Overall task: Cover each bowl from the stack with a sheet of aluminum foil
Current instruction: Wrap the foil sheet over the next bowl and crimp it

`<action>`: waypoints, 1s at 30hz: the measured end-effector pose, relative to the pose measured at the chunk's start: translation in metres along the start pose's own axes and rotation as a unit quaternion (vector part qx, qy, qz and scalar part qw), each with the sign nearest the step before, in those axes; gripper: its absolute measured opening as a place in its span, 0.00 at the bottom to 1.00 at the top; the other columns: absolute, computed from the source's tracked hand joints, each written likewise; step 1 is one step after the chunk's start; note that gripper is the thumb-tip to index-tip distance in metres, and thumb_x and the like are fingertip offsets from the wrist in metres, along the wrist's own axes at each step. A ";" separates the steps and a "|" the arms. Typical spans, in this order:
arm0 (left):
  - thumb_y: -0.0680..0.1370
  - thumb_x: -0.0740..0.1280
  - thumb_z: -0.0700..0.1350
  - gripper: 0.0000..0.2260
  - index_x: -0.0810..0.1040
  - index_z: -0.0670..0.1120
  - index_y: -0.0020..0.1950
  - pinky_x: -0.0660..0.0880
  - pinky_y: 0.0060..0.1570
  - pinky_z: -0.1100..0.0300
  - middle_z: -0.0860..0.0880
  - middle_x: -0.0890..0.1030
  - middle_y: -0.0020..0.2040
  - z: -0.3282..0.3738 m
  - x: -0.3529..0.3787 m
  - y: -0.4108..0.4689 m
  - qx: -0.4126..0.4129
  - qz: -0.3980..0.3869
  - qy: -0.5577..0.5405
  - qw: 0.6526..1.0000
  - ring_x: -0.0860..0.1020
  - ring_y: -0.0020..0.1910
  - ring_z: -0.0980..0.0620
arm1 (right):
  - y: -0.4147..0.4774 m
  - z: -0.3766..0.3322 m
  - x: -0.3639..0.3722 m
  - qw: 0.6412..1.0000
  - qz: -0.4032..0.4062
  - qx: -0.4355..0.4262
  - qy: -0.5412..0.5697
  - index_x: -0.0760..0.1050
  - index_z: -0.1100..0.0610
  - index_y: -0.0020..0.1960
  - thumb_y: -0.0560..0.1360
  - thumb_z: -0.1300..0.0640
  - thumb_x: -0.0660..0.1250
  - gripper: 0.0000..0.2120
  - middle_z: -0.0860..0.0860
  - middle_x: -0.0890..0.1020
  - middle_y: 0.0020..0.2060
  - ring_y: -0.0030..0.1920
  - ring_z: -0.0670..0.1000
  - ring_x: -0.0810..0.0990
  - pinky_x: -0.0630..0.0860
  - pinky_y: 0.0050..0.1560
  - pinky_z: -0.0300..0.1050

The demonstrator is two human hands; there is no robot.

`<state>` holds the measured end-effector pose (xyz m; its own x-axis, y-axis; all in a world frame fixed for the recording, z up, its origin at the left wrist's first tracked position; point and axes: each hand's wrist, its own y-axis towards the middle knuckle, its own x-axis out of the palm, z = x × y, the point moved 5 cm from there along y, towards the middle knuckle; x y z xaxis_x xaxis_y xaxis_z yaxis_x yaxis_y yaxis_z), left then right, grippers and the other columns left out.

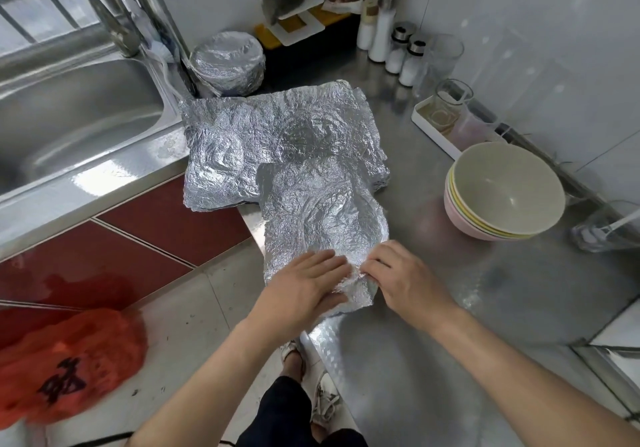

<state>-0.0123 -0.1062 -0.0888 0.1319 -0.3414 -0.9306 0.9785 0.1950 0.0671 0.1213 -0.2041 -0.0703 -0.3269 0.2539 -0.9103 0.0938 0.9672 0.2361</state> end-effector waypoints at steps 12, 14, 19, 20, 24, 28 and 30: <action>0.80 0.56 0.50 0.18 0.83 0.47 0.60 0.72 0.63 0.54 0.51 0.82 0.60 -0.002 -0.011 -0.001 0.011 0.087 0.061 0.994 0.79 0.61 0.50 | 0.006 0.009 -0.001 0.999 -0.030 0.021 0.036 0.77 0.57 0.42 0.64 0.73 0.73 0.14 0.51 0.75 0.41 0.45 0.52 0.73 0.76 0.42 0.46; 0.78 0.60 0.49 0.17 0.82 0.46 0.61 0.73 0.63 0.54 0.50 0.81 0.62 0.001 -0.011 -0.002 -0.004 0.078 0.045 0.996 0.78 0.62 0.48 | 0.007 0.008 -0.008 0.997 -0.046 0.039 0.047 0.78 0.55 0.48 0.66 0.65 0.74 0.12 0.50 0.76 0.46 0.50 0.52 0.74 0.78 0.46 0.47; 0.77 0.64 0.53 0.15 0.83 0.46 0.57 0.75 0.52 0.56 0.49 0.81 0.55 0.005 -0.022 0.000 -0.042 0.113 0.004 0.993 0.76 0.56 0.47 | 0.008 -0.010 -0.011 0.996 -0.031 0.065 0.047 0.79 0.54 0.49 0.70 0.50 0.72 0.11 0.48 0.78 0.48 0.49 0.52 0.77 0.77 0.48 0.50; 0.78 0.64 0.53 0.14 0.83 0.47 0.54 0.76 0.48 0.57 0.50 0.81 0.52 0.006 -0.023 0.001 -0.036 0.121 0.010 0.992 0.76 0.53 0.47 | 0.008 -0.013 -0.007 0.998 -0.026 0.055 0.031 0.79 0.55 0.46 0.70 0.51 0.73 0.09 0.48 0.78 0.46 0.46 0.52 0.77 0.77 0.45 0.50; 0.79 0.63 0.52 0.13 0.84 0.47 0.46 0.74 0.44 0.59 0.51 0.80 0.44 0.010 -0.025 0.004 0.019 0.138 0.035 0.990 0.75 0.45 0.50 | 0.007 -0.017 0.004 0.999 -0.011 0.039 -0.008 0.78 0.55 0.39 0.67 0.54 0.77 0.09 0.49 0.77 0.38 0.40 0.52 0.75 0.76 0.39 0.47; 0.78 0.65 0.52 0.12 0.83 0.46 0.43 0.74 0.41 0.57 0.51 0.79 0.41 0.013 -0.019 0.004 0.076 0.124 0.071 0.987 0.76 0.42 0.49 | 0.003 -0.021 0.009 0.999 0.000 -0.010 -0.042 0.75 0.56 0.36 0.71 0.55 0.70 0.08 0.50 0.75 0.37 0.39 0.53 0.73 0.73 0.36 0.48; 0.78 0.67 0.52 0.11 0.83 0.46 0.45 0.76 0.39 0.54 0.51 0.79 0.42 0.010 -0.012 0.003 0.071 0.113 0.075 0.988 0.76 0.42 0.48 | 0.003 -0.021 0.007 0.998 0.010 -0.030 -0.062 0.73 0.56 0.36 0.70 0.58 0.71 0.08 0.51 0.74 0.36 0.38 0.54 0.72 0.69 0.36 0.46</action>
<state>-0.0092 -0.1105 -0.0739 0.3357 -0.1617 -0.9280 0.9403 0.1157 0.3200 0.0991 -0.1993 -0.0687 -0.2056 0.2739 -0.9395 0.0406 0.9616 0.2714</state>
